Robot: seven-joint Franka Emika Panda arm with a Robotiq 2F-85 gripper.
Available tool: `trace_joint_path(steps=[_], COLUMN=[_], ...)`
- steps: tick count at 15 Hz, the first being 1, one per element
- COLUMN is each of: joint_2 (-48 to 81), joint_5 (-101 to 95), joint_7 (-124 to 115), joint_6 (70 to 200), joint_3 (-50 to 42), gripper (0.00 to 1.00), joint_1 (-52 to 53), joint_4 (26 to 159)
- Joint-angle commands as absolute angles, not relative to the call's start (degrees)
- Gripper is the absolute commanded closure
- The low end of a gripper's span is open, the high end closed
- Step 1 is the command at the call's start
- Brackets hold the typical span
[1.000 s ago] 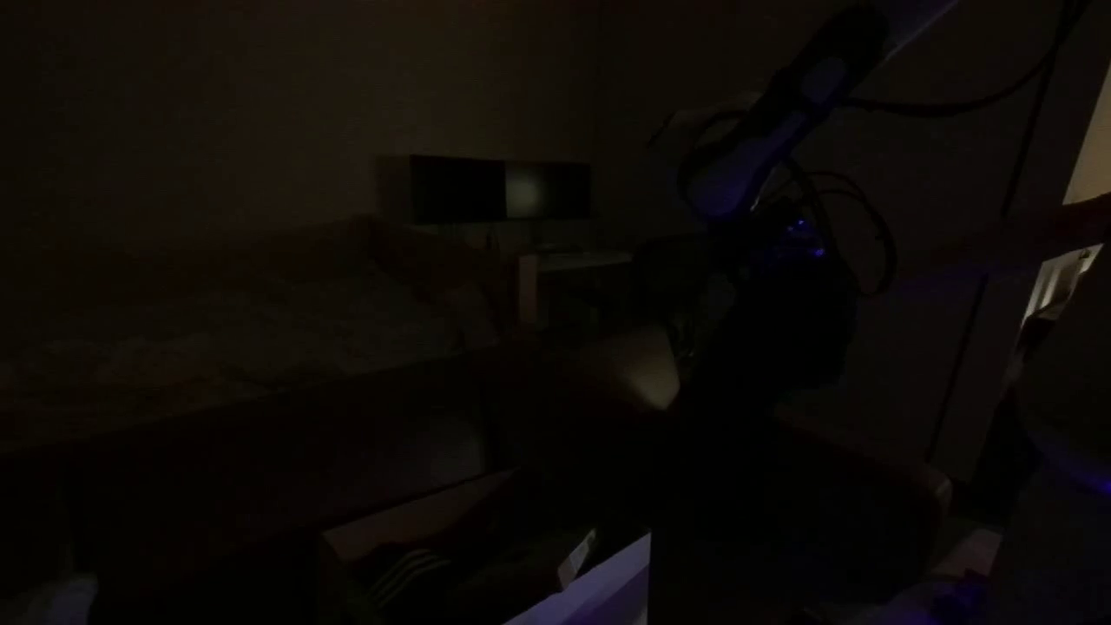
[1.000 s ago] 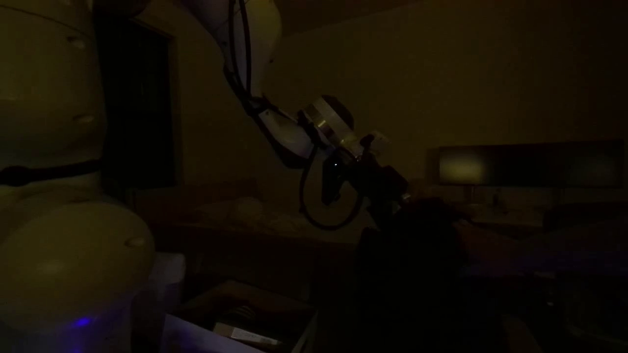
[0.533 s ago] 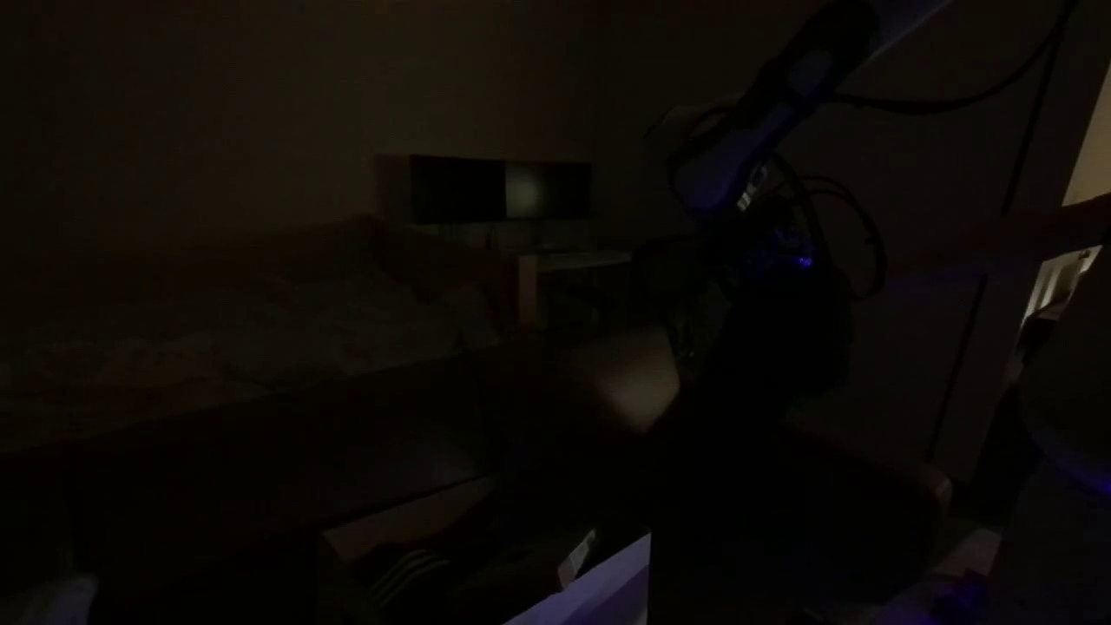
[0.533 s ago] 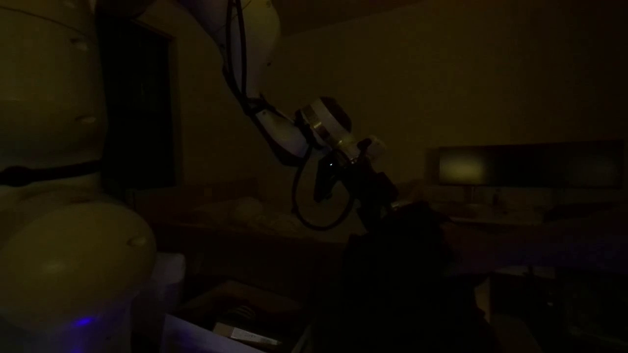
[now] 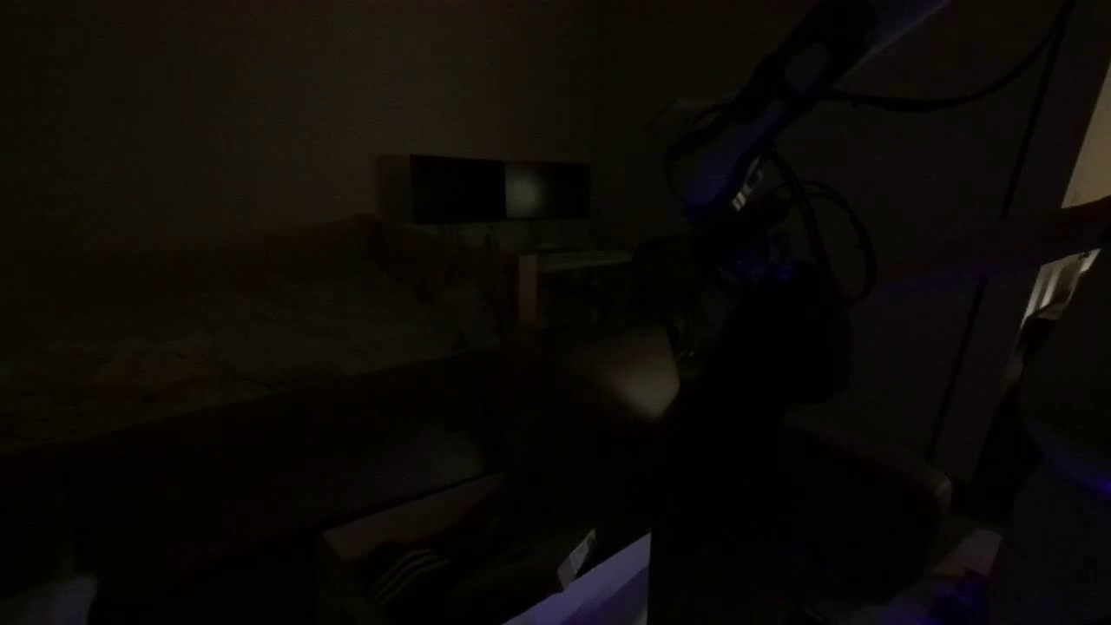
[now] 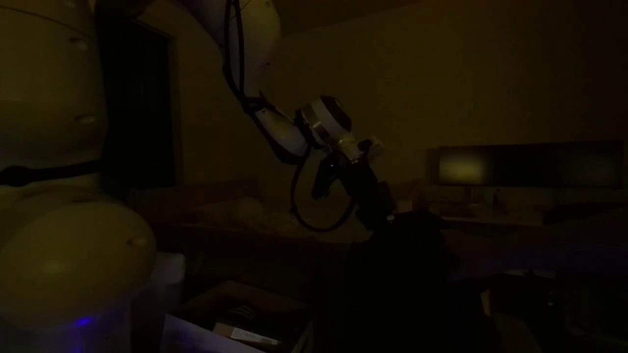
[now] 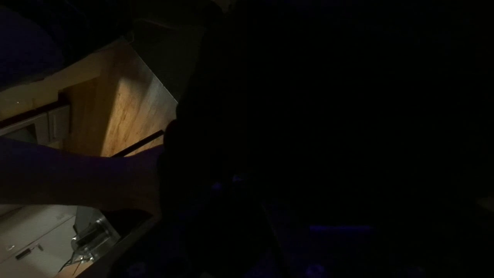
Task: Get the cloth and put it on the sofa
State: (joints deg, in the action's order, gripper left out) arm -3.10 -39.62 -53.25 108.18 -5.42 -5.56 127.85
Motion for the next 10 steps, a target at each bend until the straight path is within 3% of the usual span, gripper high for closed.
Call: trace_joint_path(steps=[1,3,10], joint_2=[-4.33,-4.92,-15.49], joint_5=[-36.71,-34.07,-24.17], joint_7=[-49.41,-46.2,-31.8], joint_6=[111.25,113.09,116.48], joint_3=[-5.67,-5.8,-2.88], gripper=[0.89,0.98,0.96], joint_1=[-5.85,-5.81,-3.31], joint_4=[129.05,129.45,131.37])
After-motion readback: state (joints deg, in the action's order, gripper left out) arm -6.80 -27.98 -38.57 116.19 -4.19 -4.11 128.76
